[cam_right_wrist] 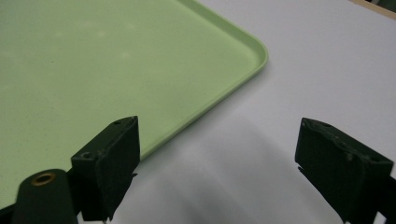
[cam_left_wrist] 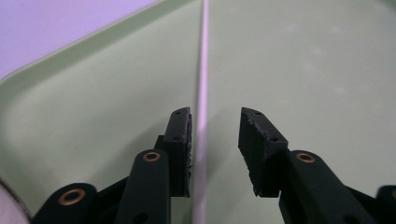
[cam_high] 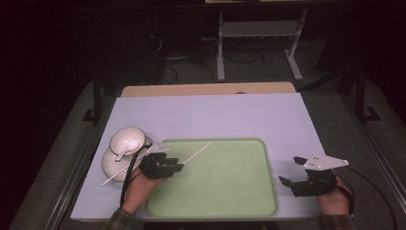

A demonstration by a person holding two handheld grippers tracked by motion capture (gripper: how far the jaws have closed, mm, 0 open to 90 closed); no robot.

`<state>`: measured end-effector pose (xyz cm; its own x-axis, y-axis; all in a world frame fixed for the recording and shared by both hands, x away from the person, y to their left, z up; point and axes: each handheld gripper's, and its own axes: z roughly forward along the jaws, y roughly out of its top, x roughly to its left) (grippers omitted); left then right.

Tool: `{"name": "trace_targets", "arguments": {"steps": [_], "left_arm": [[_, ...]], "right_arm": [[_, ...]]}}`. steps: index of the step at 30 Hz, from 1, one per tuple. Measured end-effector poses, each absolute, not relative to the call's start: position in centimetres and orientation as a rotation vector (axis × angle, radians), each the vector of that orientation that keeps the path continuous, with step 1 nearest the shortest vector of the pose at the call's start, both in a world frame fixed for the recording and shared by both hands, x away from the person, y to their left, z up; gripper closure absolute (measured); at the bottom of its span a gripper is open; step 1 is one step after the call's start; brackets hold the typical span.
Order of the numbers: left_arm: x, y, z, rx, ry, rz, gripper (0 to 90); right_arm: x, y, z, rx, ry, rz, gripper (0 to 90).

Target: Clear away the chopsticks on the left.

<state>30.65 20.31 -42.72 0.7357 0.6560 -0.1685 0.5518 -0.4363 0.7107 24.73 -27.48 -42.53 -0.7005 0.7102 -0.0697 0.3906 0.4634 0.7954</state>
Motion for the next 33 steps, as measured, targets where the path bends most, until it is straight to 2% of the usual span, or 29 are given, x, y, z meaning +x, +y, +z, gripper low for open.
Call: {"name": "trace_targets", "arguments": {"steps": [3, 4, 10, 33], "left_arm": [[31.0, 20.1, -42.4, 2.162, 0.866, 0.177, 69.2], [31.1, 20.1, -42.3, 2.159, 0.852, 0.169, 74.0], [32.3, 19.6, -42.2, 2.173, 0.819, 0.111, 89.5], [36.6, 13.0, -40.1, 2.236, 0.673, 0.060, 89.8]], "right_arm": [[24.9, -27.4, -42.6, 0.912, 2.336, 1.106, 13.1], [24.9, -27.3, -42.7, 0.913, 2.343, 1.100, 13.1], [24.9, -27.3, -42.6, 0.912, 2.338, 1.104, 13.1], [24.8, -27.1, -42.3, 0.909, 2.330, 1.145, 13.1]]}}
